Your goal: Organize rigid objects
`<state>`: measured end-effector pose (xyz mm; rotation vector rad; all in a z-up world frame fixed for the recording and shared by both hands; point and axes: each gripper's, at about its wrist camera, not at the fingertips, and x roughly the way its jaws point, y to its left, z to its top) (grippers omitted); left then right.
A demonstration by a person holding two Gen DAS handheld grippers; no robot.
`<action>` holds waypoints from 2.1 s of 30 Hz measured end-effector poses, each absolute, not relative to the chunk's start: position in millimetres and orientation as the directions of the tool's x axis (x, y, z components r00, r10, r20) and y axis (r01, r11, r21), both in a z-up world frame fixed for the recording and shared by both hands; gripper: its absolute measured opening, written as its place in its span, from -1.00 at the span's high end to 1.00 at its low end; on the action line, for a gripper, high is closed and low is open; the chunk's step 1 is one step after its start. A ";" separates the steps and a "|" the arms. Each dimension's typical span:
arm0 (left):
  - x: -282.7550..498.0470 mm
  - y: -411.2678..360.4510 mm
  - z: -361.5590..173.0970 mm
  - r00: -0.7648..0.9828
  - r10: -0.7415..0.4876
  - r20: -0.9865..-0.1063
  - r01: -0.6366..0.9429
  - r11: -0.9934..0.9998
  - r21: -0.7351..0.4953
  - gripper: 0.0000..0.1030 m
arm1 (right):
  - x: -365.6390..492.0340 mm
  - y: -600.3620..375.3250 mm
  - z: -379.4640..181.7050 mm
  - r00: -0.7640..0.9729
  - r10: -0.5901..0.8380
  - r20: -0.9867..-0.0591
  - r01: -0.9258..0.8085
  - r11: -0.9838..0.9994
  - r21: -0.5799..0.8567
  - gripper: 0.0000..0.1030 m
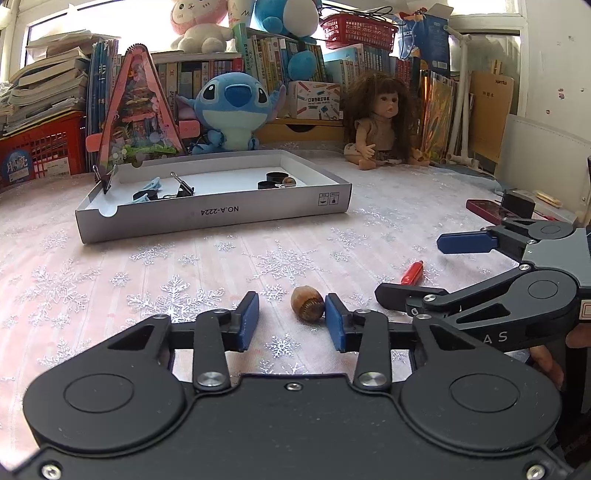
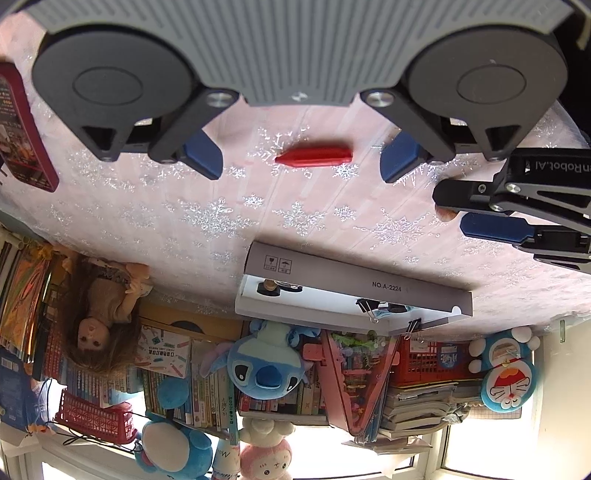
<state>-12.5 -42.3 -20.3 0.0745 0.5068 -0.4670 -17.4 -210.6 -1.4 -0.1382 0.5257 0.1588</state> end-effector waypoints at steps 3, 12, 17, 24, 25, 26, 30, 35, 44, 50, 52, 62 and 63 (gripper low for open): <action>-11.6 -41.2 -20.1 0.770 -0.415 -0.485 0.447 0.893 -0.054 0.47 | -18.4 -211.4 -2.3 0.845 0.137 -0.517 -0.194 0.979 -0.058 -0.72; -9.7 -39.8 -19.6 0.772 -0.413 -0.483 0.438 0.896 -0.067 0.65 | -23.7 -208.3 -1.6 0.846 0.172 -0.505 -0.216 0.976 -0.031 -0.18; -9.9 -38.4 -19.5 0.774 -0.413 -0.481 0.434 0.898 -0.072 0.67 | -24.7 -208.3 -1.1 0.850 0.171 -0.498 -0.210 0.978 -0.023 0.04; -9.4 -37.3 -18.4 0.777 -0.411 -0.477 0.427 0.901 -0.080 0.67 | -26.2 -208.1 0.1 0.855 0.169 -0.491 -0.207 0.978 -0.024 0.05; -9.4 -37.0 -18.2 0.778 -0.411 -0.476 0.426 0.901 -0.082 0.67 | -26.0 -208.0 0.3 0.855 0.169 -0.490 -0.207 0.978 -0.023 0.05; -9.4 -36.7 -18.1 0.778 -0.411 -0.475 0.425 0.901 -0.083 0.67 | -26.0 -208.1 0.6 0.856 0.168 -0.489 -0.205 0.978 -0.022 0.05; -10.2 -35.5 -17.3 0.781 -0.411 -0.471 0.422 0.902 -0.089 0.67 | -25.3 -208.2 1.4 0.858 0.167 -0.485 -0.201 0.979 -0.019 0.04; -10.4 -34.4 -16.1 0.784 -0.410 -0.466 0.417 0.904 -0.094 0.67 | -25.2 -207.7 2.7 0.862 0.168 -0.478 -0.200 0.980 -0.017 0.04; -8.3 -32.2 -12.3 0.794 -0.398 -0.459 0.399 0.912 -0.100 0.67 | -23.6 -206.6 6.1 0.870 0.165 -0.464 -0.195 0.981 -0.016 0.04; -5.7 -28.5 -9.8 0.802 -0.389 -0.453 0.384 0.917 -0.107 0.67 | -22.4 -205.9 7.9 0.874 0.160 -0.458 -0.188 0.982 -0.014 0.04; -5.9 -27.2 -9.3 0.805 -0.386 -0.450 0.380 0.919 -0.109 0.67 | -21.7 -205.7 8.1 0.875 0.159 -0.458 -0.186 0.983 -0.014 0.04; -4.5 -19.6 -5.9 0.819 -0.374 -0.436 0.360 0.926 -0.117 0.67 | -19.9 -203.1 12.1 0.879 0.152 -0.451 -0.178 0.984 -0.016 0.05; -4.2 -18.7 -5.6 0.820 -0.372 -0.435 0.358 0.926 -0.118 0.67 | -19.6 -202.6 12.6 0.880 0.151 -0.451 -0.178 0.984 -0.017 0.05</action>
